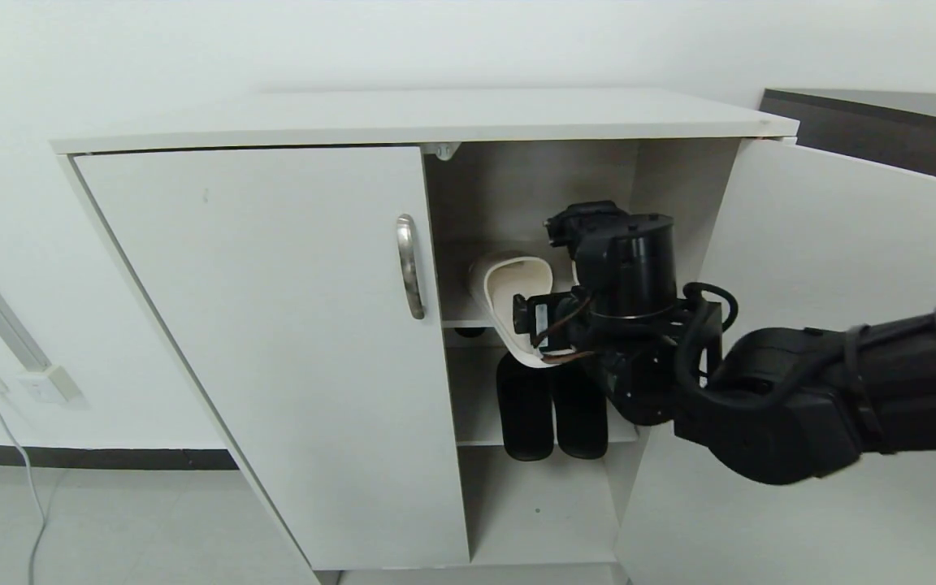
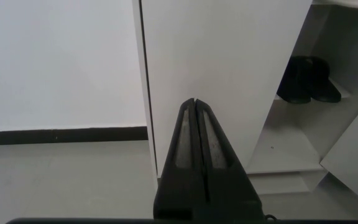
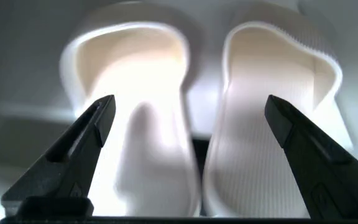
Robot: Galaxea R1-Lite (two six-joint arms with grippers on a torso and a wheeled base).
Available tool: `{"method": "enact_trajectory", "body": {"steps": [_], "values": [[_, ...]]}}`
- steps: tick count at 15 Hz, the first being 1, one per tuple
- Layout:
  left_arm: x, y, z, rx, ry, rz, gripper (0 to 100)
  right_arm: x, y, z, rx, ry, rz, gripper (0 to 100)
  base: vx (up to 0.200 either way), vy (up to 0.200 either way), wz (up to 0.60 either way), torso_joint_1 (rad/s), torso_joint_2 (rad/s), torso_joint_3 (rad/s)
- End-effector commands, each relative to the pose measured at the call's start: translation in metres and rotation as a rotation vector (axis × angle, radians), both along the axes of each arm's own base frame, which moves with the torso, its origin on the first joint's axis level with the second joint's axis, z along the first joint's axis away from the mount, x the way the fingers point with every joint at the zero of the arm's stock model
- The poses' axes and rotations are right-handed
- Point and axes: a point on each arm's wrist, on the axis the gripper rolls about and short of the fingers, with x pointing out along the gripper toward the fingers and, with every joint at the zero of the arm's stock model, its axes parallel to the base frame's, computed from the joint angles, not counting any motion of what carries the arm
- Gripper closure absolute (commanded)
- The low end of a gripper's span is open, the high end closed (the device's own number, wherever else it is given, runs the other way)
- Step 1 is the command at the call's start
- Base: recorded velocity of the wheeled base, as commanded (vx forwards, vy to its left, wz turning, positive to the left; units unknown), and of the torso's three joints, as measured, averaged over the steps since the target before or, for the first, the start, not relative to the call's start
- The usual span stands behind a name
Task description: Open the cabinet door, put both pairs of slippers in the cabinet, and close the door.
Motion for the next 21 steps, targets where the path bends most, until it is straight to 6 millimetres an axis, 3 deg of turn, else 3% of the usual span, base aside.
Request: {"method": "enact_trajectory", "body": {"steps": [1,2,3,7,16,21], "values": [[0.000,0.000,0.000,0.000,0.001,-0.001,100,-0.037,-0.012,0.012,0.034,-0.023,0.060,0,0.000,0.000,0.00,0.000,0.00,0.000],[0.000,0.000,0.000,0.000,0.001,-0.001,100,-0.044,-0.013,0.007,0.036,-0.023,0.077,0,0.000,0.000,0.00,0.000,0.00,0.000],[0.000,0.000,0.000,0.000,0.001,-0.001,100,-0.049,-0.013,0.005,0.044,-0.030,0.086,100,0.000,0.000,0.00,0.000,0.00,0.000],[0.000,0.000,0.000,0.003,0.001,-0.002,100,-0.062,-0.017,-0.005,0.057,-0.030,0.114,100,0.000,0.000,0.00,0.000,0.00,0.000],[0.000,0.000,0.000,0.001,0.001,-0.002,100,-0.067,-0.015,-0.008,0.054,-0.027,0.131,100,0.000,0.000,0.00,0.000,0.00,0.000],[0.000,0.000,0.000,0.000,0.001,-0.002,100,-0.069,-0.015,-0.011,0.044,-0.020,0.131,100,-0.200,0.000,0.00,0.004,0.01,0.004]]}}
